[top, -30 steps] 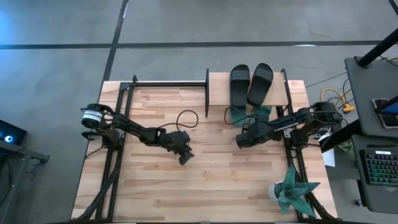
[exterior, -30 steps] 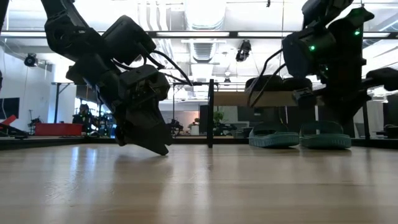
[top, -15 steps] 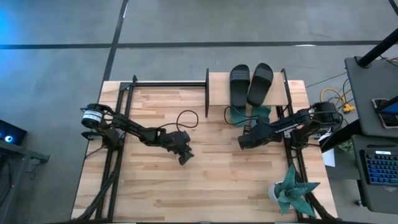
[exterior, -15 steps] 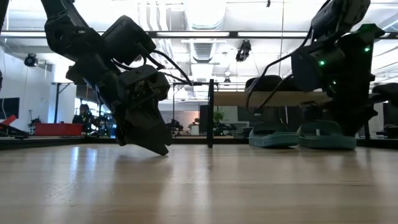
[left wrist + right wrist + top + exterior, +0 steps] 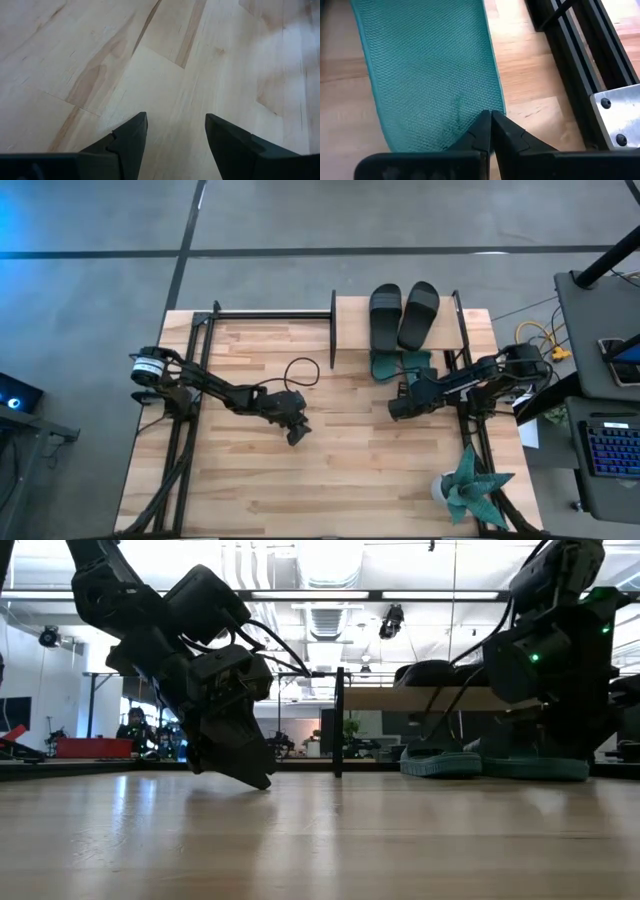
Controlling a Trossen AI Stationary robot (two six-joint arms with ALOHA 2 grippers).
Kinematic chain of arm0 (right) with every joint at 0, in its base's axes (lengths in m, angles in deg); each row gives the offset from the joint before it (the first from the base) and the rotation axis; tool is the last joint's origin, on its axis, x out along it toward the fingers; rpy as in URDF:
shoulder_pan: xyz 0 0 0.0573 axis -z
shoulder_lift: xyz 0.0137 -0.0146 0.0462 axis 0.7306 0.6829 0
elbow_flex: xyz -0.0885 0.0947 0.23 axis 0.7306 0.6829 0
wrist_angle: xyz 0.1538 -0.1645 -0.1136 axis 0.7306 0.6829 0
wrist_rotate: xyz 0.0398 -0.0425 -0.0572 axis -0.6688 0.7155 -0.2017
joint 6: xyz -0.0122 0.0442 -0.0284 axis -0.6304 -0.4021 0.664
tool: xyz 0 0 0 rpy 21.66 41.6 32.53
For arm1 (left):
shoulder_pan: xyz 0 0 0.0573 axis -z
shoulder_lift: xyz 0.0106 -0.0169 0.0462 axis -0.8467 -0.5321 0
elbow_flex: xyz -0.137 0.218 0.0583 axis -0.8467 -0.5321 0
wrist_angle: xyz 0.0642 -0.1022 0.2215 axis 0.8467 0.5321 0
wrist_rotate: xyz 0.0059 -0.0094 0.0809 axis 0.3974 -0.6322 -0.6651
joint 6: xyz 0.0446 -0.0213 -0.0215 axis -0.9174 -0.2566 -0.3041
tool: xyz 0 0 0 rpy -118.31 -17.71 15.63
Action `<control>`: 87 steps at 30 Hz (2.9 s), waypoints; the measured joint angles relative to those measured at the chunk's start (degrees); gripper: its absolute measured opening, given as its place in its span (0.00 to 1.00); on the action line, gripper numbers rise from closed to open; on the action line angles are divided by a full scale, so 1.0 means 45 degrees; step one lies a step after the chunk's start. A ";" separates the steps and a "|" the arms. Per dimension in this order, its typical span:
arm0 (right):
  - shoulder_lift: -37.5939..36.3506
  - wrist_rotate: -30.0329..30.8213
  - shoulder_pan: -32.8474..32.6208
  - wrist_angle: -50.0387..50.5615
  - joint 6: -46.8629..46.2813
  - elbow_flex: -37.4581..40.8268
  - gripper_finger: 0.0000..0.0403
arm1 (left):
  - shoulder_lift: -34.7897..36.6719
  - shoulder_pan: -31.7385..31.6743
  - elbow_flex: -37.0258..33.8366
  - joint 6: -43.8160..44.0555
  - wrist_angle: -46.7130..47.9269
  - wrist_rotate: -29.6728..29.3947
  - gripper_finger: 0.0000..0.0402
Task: Pick and place slides into the shelf
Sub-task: Adjust the green slippers under the shelf
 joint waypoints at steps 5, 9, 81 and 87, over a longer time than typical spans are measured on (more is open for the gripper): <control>0.0000 0.0445 0.0290 -0.0037 0.0443 -0.0064 0.02 | 0.0000 0.0000 0.0000 0.0024 0.0000 0.0000 0.48; 0.0019 0.1207 0.0857 -0.0083 0.1125 -0.0164 0.02 | 0.0000 0.0000 0.0000 0.0034 0.0000 0.0000 0.48; -0.0724 -0.2898 0.1428 0.0368 0.3738 -0.0359 0.02 | -0.0005 0.0000 0.0019 0.0117 -0.0073 -0.0306 0.48; -0.0724 -0.2455 0.2136 -0.0161 0.4452 -0.0349 0.02 | -0.0005 0.0000 0.0019 0.0117 -0.0073 -0.0311 0.48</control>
